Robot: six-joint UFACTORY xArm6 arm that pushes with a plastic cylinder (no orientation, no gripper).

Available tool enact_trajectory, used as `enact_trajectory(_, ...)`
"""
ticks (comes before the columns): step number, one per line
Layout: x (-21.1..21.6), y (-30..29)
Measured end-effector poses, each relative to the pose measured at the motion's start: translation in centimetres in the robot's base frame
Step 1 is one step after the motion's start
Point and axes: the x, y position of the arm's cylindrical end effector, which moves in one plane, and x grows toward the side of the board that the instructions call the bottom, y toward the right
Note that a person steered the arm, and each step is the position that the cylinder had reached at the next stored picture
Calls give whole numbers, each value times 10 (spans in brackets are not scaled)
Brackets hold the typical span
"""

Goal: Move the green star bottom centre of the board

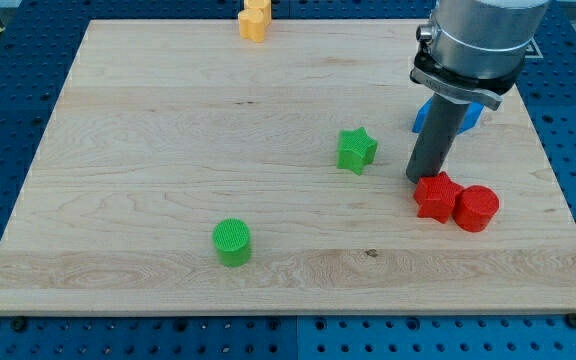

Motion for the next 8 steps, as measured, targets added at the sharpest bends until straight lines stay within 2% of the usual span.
enact_trajectory(2,-8,-4)
enact_trajectory(5,-78,-25)
enact_trajectory(7,-69,-80)
enact_trajectory(8,-44,-95)
